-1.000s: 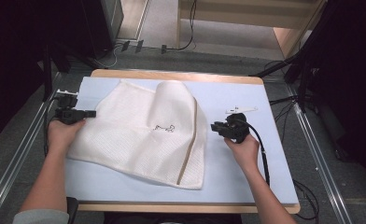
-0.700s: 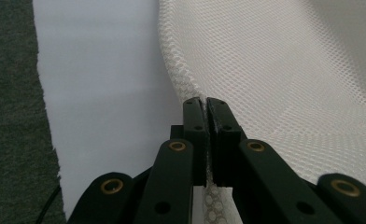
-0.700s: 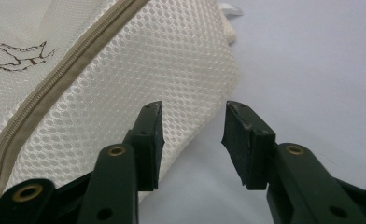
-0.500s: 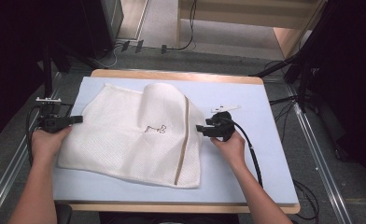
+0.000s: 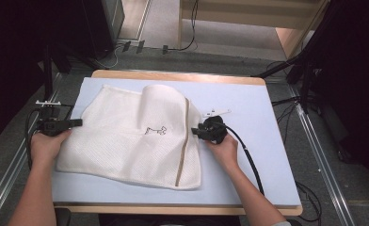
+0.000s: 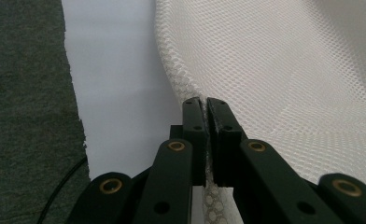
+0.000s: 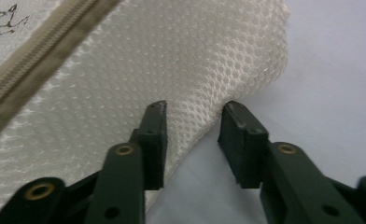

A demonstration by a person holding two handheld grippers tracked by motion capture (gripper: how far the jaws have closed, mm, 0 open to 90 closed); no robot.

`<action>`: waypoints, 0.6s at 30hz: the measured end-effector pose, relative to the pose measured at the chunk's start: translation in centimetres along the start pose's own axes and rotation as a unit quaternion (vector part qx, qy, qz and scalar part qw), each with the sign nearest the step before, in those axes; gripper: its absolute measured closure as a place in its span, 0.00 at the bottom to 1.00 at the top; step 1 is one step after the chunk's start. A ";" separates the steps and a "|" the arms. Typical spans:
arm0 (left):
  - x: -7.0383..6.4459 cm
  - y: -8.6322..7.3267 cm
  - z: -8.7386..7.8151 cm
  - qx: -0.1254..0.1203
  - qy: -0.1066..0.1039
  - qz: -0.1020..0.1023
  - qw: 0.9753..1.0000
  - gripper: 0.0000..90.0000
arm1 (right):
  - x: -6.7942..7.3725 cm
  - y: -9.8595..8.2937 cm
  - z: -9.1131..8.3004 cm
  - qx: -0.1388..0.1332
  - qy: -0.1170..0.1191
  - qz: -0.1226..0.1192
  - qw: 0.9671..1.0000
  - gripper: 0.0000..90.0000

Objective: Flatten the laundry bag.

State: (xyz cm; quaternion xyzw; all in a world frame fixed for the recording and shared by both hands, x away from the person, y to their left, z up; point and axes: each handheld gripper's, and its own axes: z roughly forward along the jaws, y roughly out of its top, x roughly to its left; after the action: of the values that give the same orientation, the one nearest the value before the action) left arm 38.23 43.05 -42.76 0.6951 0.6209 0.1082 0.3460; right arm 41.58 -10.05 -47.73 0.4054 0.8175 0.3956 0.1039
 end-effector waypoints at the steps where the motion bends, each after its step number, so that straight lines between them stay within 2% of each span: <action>1: 0.0 0.0 0.0 0.001 -0.001 0.000 1.000 0.98 | 0.2 0.0 0.0 0.000 -0.004 -0.005 1.000 0.79; 2: 0.0 0.0 0.0 0.001 -0.001 0.000 1.000 0.98 | 0.3 0.0 0.1 -0.001 0.002 -0.008 1.000 0.86; 3: 0.0 0.0 0.0 0.000 -0.001 0.000 1.000 0.98 | 0.5 -0.1 0.2 -0.002 -0.004 -0.012 1.000 0.89; 5: 0.0 0.0 0.0 0.000 -0.002 0.000 1.000 0.98 | 0.6 0.0 0.3 -0.001 0.005 -0.012 1.000 0.98; 6: 0.0 0.0 0.0 -0.001 -0.003 -0.001 1.000 0.98 | 0.5 0.0 0.3 0.001 0.011 -0.006 1.000 1.00; 10: 0.2 0.0 -0.1 -0.005 -0.009 -0.005 1.000 0.98 | 0.1 0.5 -0.3 0.017 0.014 0.009 1.000 1.00; 12: 0.1 0.1 -0.2 -0.012 -0.010 -0.006 1.000 0.98 | -0.4 0.7 -1.0 0.013 0.017 0.021 1.000 1.00; 18: -0.3 0.4 -0.2 -0.016 -0.016 -0.006 1.000 0.98 | -1.8 1.1 -4.0 -0.007 0.010 0.033 0.999 1.00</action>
State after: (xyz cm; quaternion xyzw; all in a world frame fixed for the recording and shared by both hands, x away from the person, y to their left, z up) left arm 38.38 42.84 -42.29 0.6874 0.6177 0.1047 0.3674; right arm 41.45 -13.18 -44.53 0.4277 0.8019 0.4083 0.0857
